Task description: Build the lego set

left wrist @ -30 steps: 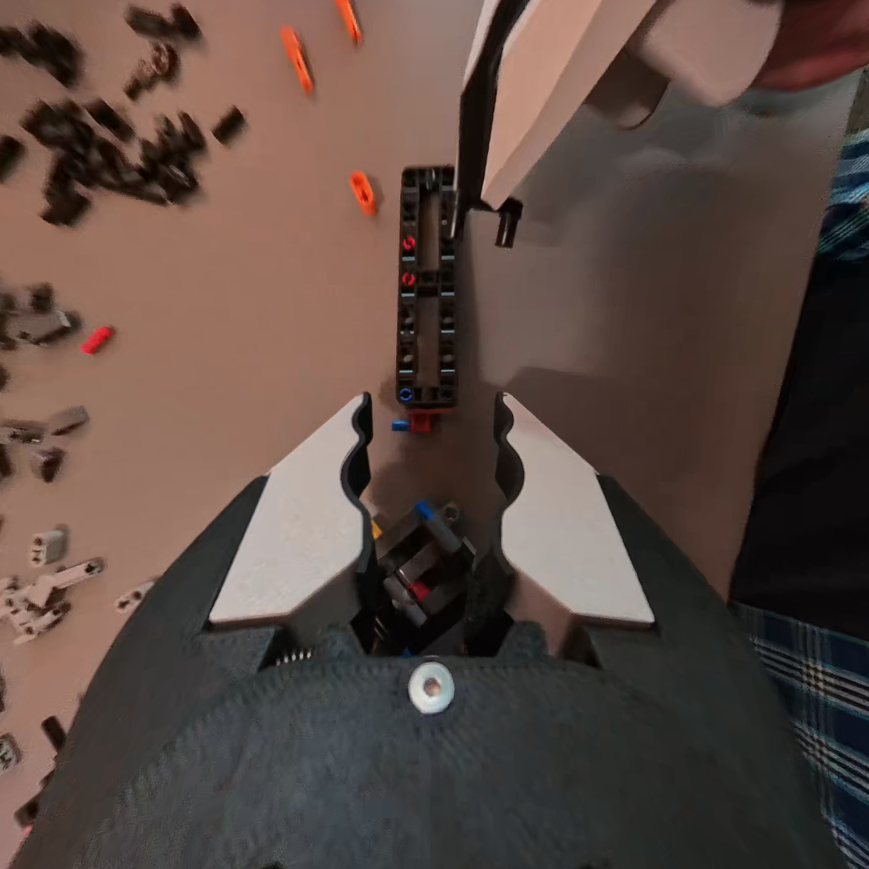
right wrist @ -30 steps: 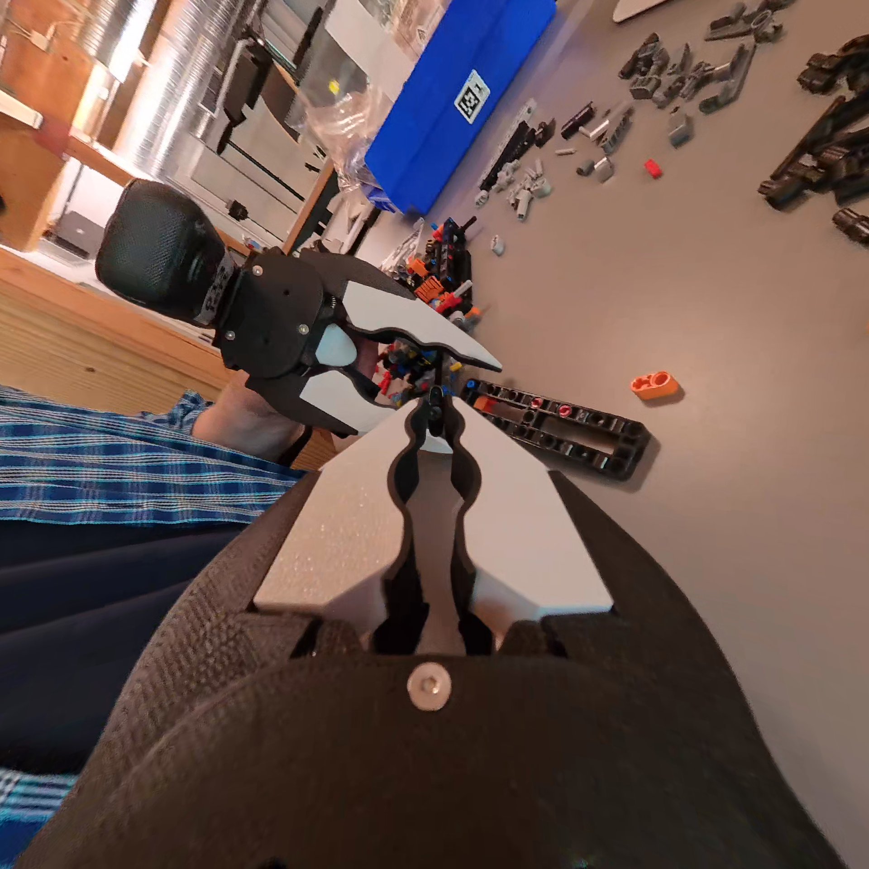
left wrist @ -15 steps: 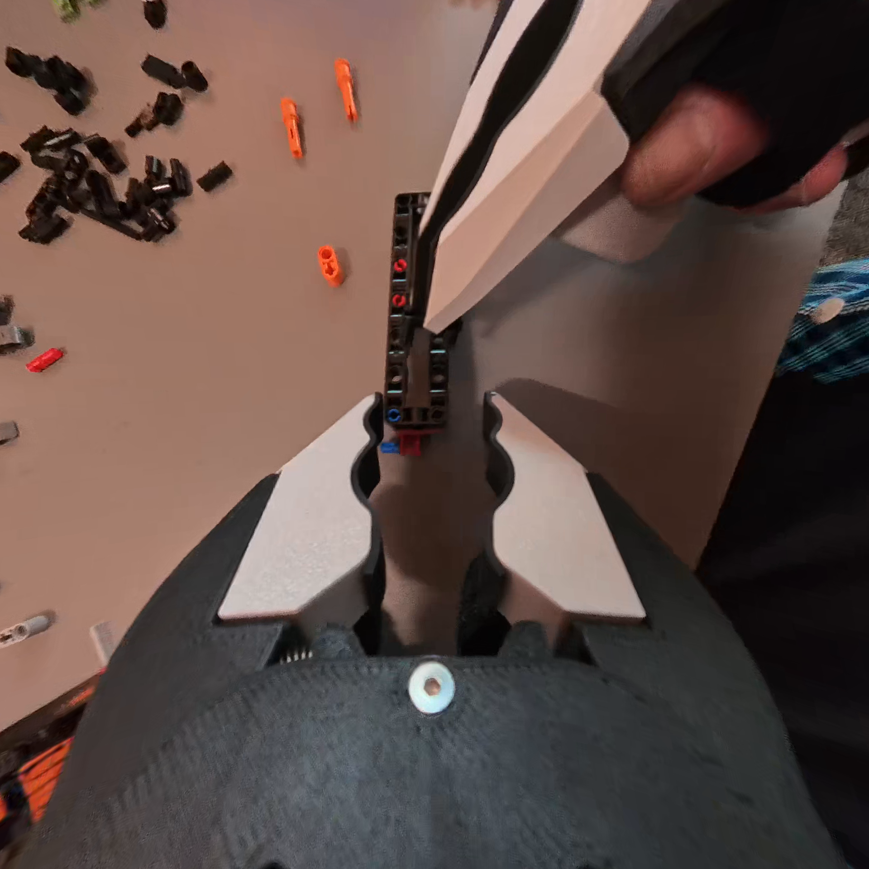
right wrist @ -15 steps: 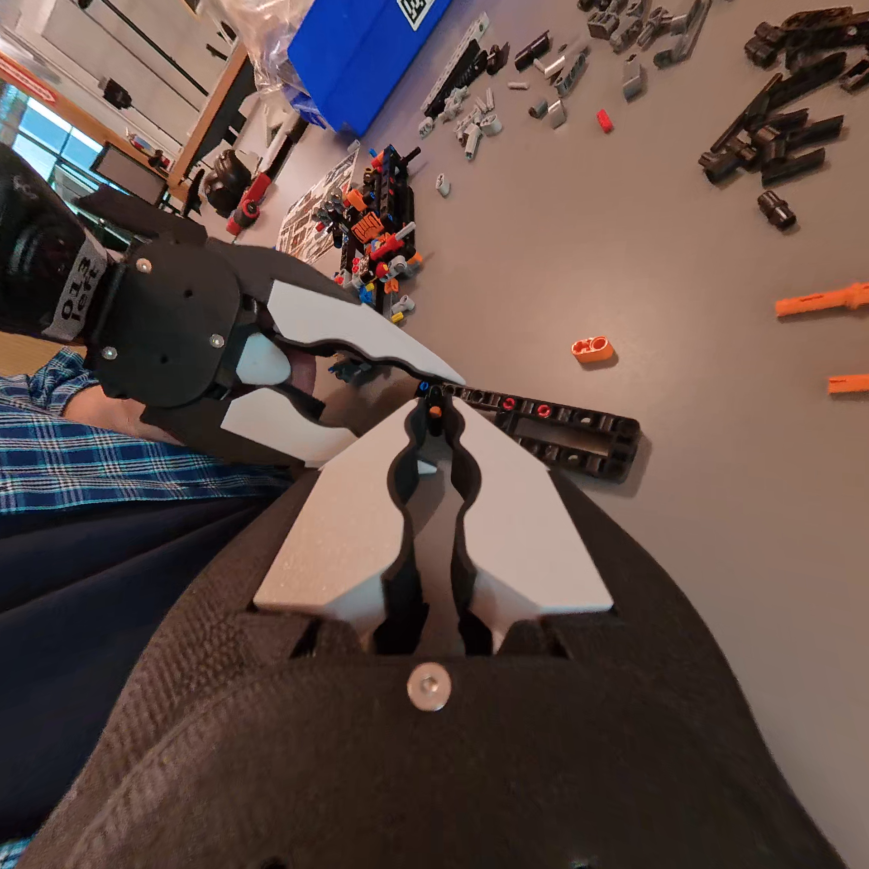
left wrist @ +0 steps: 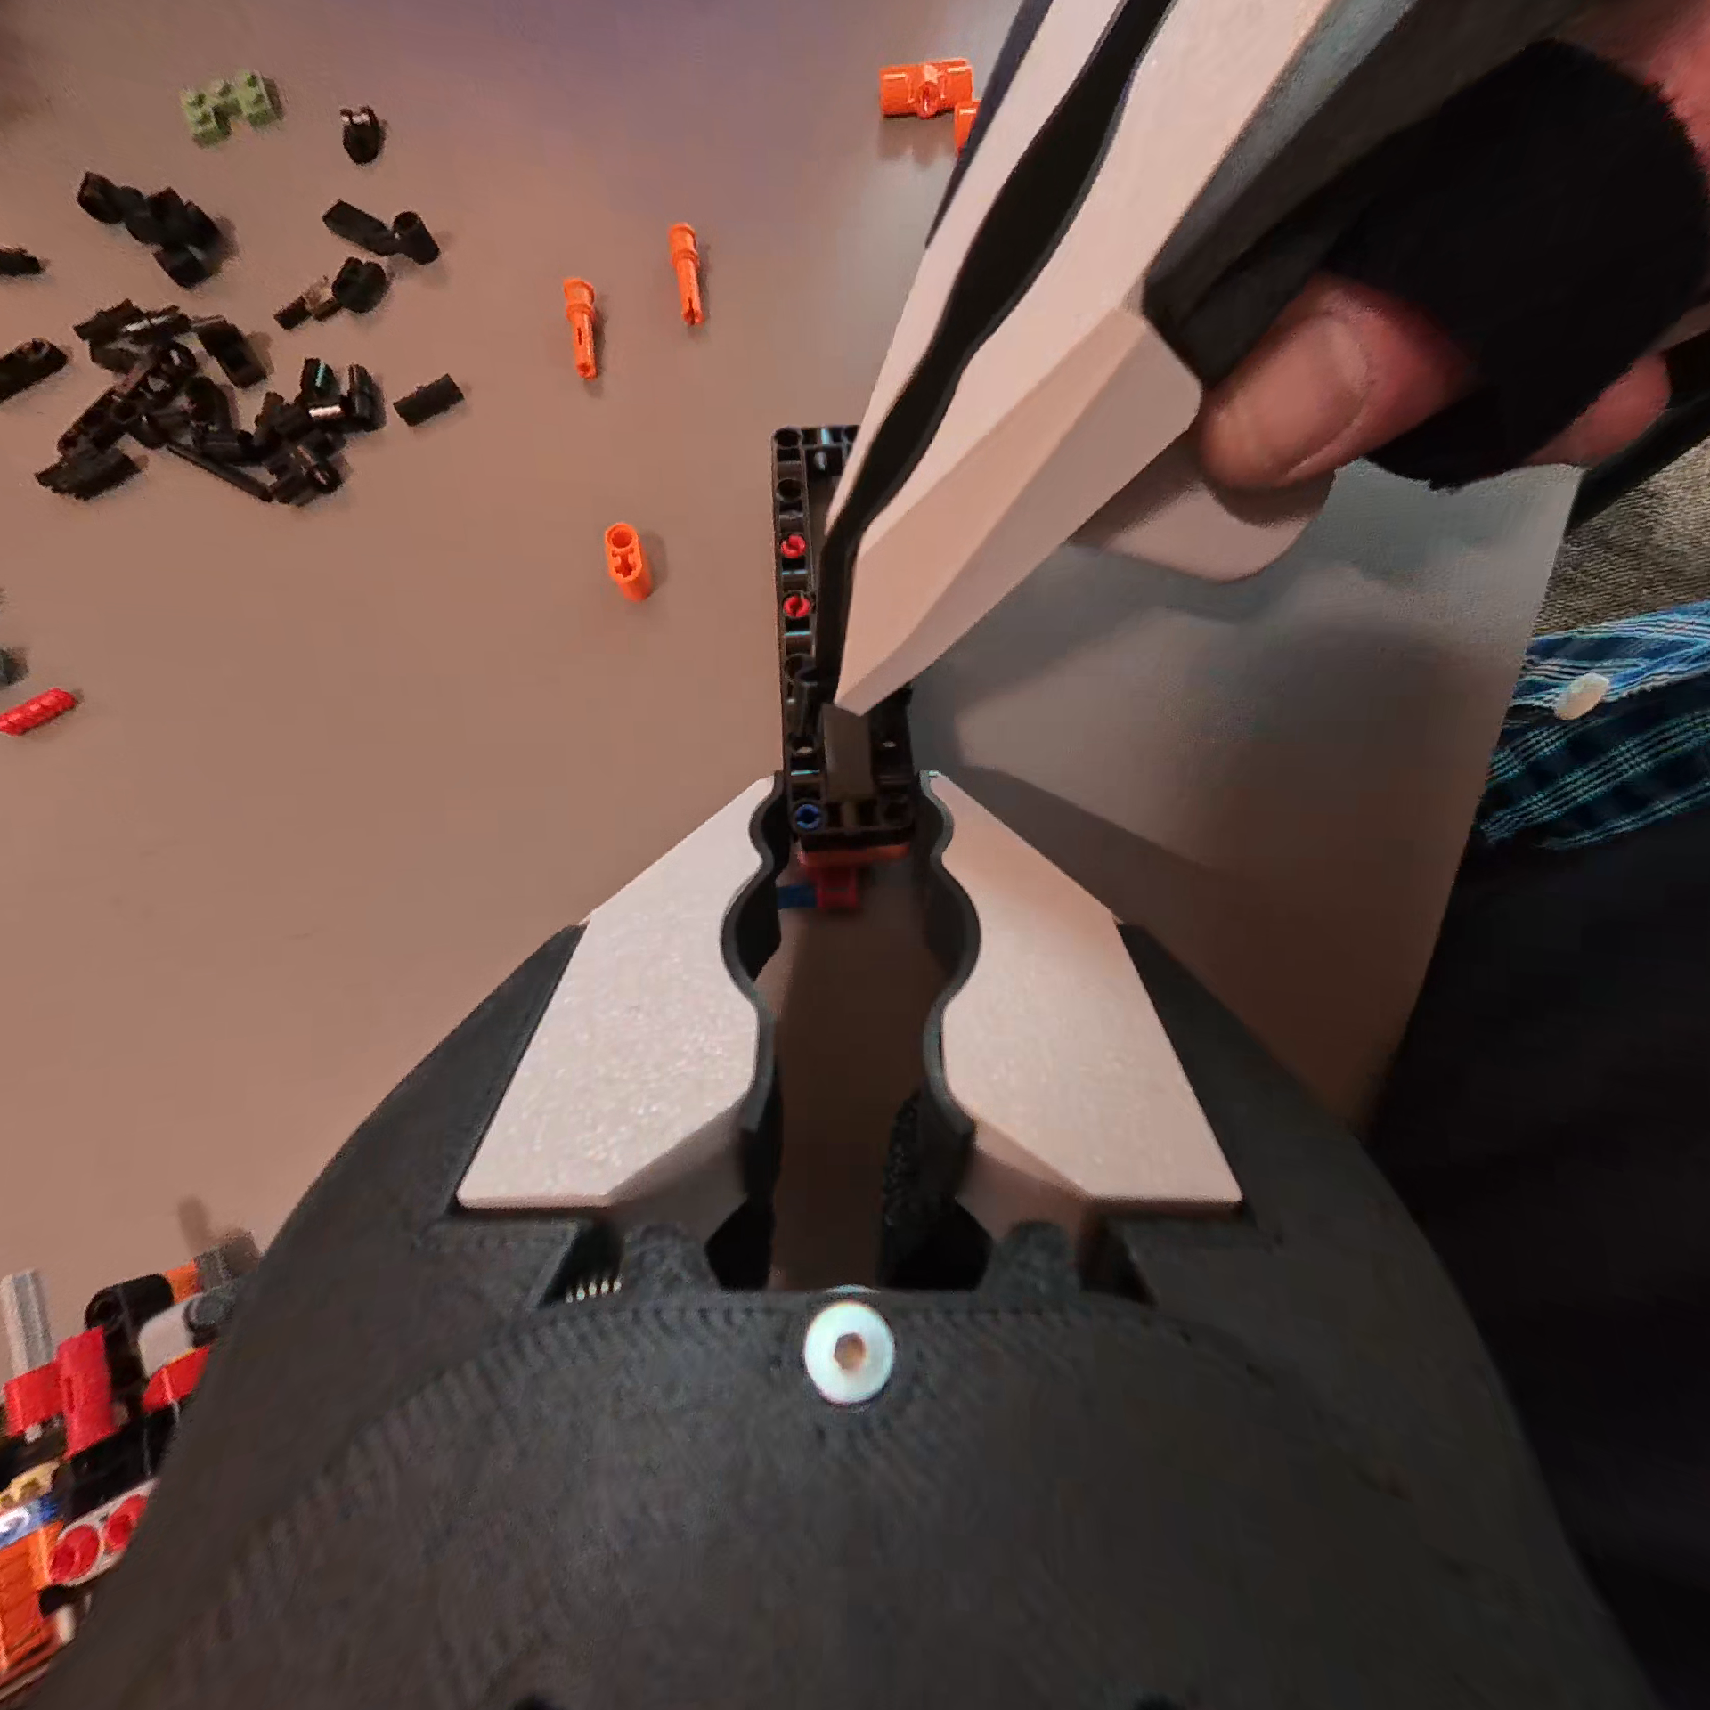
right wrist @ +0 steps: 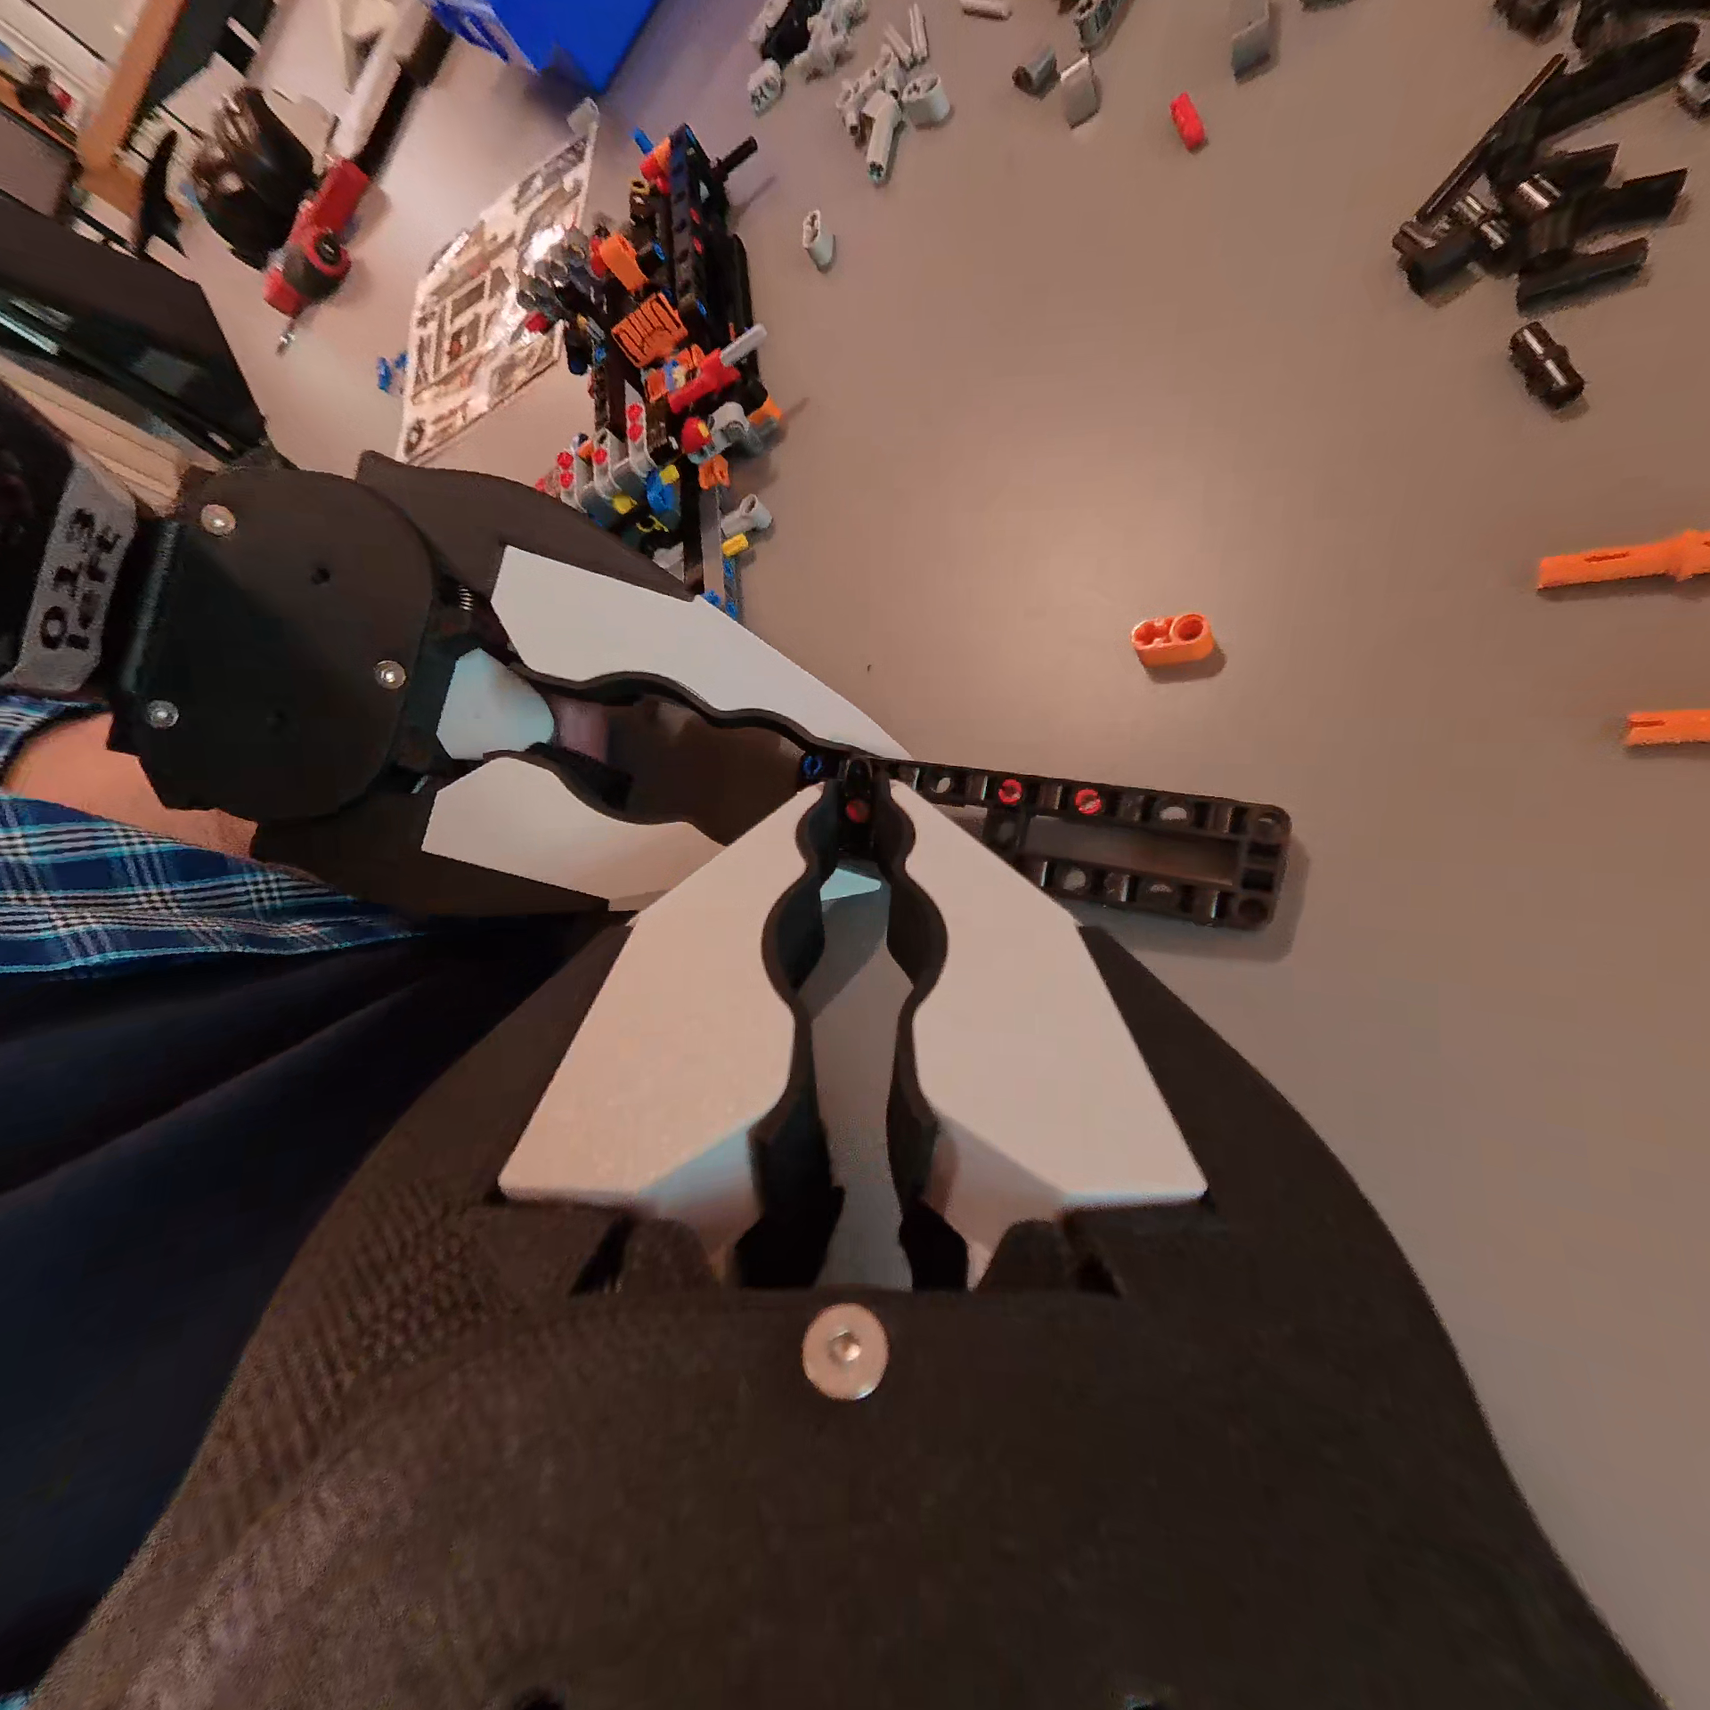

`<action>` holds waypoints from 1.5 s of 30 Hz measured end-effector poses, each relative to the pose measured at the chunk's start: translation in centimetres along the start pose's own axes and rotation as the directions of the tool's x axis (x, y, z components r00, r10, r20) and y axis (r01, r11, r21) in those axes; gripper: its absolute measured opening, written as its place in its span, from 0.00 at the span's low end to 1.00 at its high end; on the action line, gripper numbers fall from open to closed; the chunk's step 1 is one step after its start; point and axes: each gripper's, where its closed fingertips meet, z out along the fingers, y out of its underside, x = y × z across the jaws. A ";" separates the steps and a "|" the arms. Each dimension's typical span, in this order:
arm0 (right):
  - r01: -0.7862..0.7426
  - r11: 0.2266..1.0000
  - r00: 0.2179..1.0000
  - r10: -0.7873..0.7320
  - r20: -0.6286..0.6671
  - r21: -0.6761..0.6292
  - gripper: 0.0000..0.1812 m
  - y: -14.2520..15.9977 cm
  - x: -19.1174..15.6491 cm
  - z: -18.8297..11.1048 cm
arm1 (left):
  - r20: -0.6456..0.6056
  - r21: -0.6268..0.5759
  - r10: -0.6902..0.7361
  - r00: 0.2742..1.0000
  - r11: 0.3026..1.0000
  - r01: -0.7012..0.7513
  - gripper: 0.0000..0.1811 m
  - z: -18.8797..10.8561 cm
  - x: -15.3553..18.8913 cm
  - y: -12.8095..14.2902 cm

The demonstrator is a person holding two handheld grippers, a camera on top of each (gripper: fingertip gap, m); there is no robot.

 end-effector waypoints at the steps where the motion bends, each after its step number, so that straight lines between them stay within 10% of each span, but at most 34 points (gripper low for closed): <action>1: 0.005 1.000 1.000 -0.006 -0.018 -0.012 0.02 0.1 0.0 0.0 | 0.003 0.003 0.014 1.000 1.000 -0.014 0.14 0.0 0.1 -0.1; 22: 0.186 0.979 0.888 -0.129 -0.441 0.087 0.02 1.0 0.1 -1.1 | 0.054 0.009 0.215 0.975 0.976 -0.215 0.14 0.4 1.1 -0.7; 45: 0.175 0.984 0.886 -0.177 -0.428 -0.043 0.03 1.3 0.2 -1.1 | 0.084 -0.040 0.281 0.956 0.960 -0.278 0.14 0.4 1.1 -0.8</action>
